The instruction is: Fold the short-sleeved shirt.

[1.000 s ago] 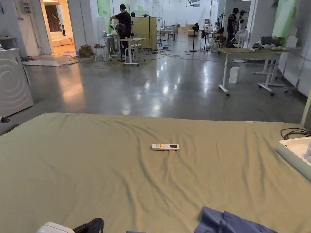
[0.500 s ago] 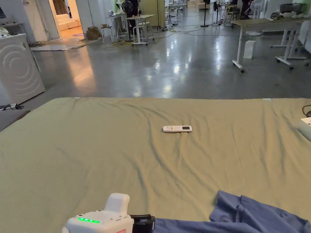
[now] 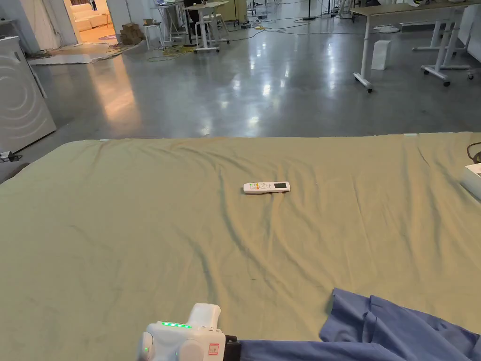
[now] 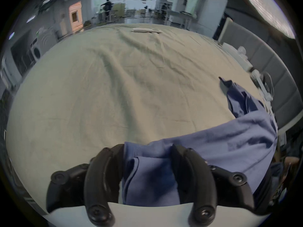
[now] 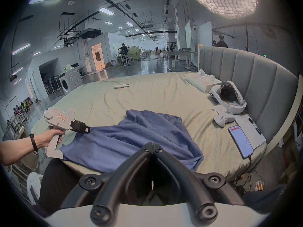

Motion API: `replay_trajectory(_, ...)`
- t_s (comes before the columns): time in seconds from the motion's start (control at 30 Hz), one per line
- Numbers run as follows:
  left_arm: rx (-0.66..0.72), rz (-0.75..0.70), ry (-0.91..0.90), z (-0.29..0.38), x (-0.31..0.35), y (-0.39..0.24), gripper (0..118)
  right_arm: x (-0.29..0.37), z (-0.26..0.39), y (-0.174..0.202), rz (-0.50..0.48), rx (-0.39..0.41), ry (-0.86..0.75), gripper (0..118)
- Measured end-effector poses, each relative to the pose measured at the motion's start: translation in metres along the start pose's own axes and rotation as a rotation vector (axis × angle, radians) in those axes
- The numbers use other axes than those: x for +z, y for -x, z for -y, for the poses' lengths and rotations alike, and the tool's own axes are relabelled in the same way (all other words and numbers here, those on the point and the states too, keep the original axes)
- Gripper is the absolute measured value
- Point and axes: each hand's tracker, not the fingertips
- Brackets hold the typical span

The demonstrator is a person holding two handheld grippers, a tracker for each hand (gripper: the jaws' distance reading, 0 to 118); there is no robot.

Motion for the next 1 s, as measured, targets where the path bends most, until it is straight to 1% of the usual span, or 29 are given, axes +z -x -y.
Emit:
replay_trajectory(0.03,-0.016,-0.004,0.002,0.001,0.001,-0.003,45,-0.001,0.002,-0.001,0.003,-0.004,0.006,0)
replay_trajectory(0.07,0.007,-0.010,0.006,0.000,0.003,-0.006,41,-0.002,0.003,-0.002,0.006,-0.011,0.011,0)
replay_trajectory(0.13,0.019,0.003,0.017,-0.003,0.007,-0.006,34,-0.002,0.005,-0.003,0.002,-0.023,0.022,0)
replay_trajectory(0.2,0.015,0.006,0.020,-0.005,0.006,-0.009,14,-0.002,0.006,-0.004,0.006,-0.025,0.025,0)
replay_trajectory(0.23,-0.010,-0.003,0.017,-0.004,0.007,-0.014,11,-0.002,0.007,-0.005,0.010,-0.022,0.029,0)
replay_trajectory(0.3,-0.061,-0.010,-0.003,-0.004,0.007,-0.024,10,-0.004,0.005,-0.008,0.024,-0.011,0.032,0)
replay_trajectory(0.33,-0.082,-0.027,0.039,-0.003,0.002,-0.027,10,-0.005,0.003,-0.010,0.029,-0.008,0.033,0)
replay_trajectory(0.37,-0.083,-0.025,0.041,-0.003,-0.002,-0.026,10,-0.008,0.000,-0.014,0.031,-0.008,0.038,0)
replay_trajectory(0.43,-0.033,-0.008,0.036,-0.004,-0.001,-0.020,10,-0.013,-0.007,-0.020,0.044,0.004,0.039,0)
replay_trajectory(0.47,-0.007,0.009,0.053,-0.005,-0.004,-0.015,10,-0.018,-0.013,-0.024,0.054,0.030,0.028,0)
replay_trajectory(0.5,-0.002,0.033,0.110,-0.008,-0.009,-0.011,10,-0.027,-0.019,-0.030,0.052,0.039,0.047,4)
replay_trajectory(0.53,0.026,0.054,0.124,-0.017,-0.013,-0.005,10,-0.041,-0.027,-0.037,0.042,0.054,0.083,17)
replay_trajectory(0.57,0.064,0.072,0.153,-0.021,-0.015,0.000,10,-0.056,-0.033,-0.045,0.036,0.068,0.088,44)
replay_trajectory(0.6,0.079,0.066,0.162,-0.024,-0.017,0.003,10,-0.074,-0.040,-0.052,0.034,0.076,0.116,64)
replay_trajectory(0.63,0.066,0.066,0.164,-0.024,-0.018,0.002,10,-0.094,-0.047,-0.060,0.041,0.068,0.165,78)
replay_trajectory(0.67,0.058,0.068,0.172,-0.025,-0.019,0.003,10,-0.114,-0.055,-0.068,0.043,0.057,0.165,87)
replay_trajectory(0.73,-0.012,0.040,0.164,-0.028,-0.020,-0.001,10,-0.158,-0.069,-0.086,0.012,-0.011,0.226,89)
replay_trajectory(0.83,-0.027,0.036,0.163,-0.026,-0.019,-0.005,10,-0.226,-0.079,-0.108,0.017,-0.100,0.314,89)
replay_trajectory(0.87,-0.014,0.048,0.174,-0.026,-0.019,-0.005,10,-0.247,-0.080,-0.113,0.030,-0.115,0.354,89)
replay_trajectory(0.93,-0.016,0.049,0.167,-0.025,-0.019,-0.004,10,-0.280,-0.078,-0.118,0.056,-0.112,0.427,88)
replay_trajectory(0.97,-0.018,0.050,0.163,-0.024,-0.018,-0.004,10,-0.294,-0.075,-0.117,0.081,-0.080,0.457,87)
replay_trajectory(1.0,-0.007,0.063,0.173,-0.022,-0.019,-0.005,10,-0.305,-0.073,-0.116,0.082,-0.047,0.471,85)
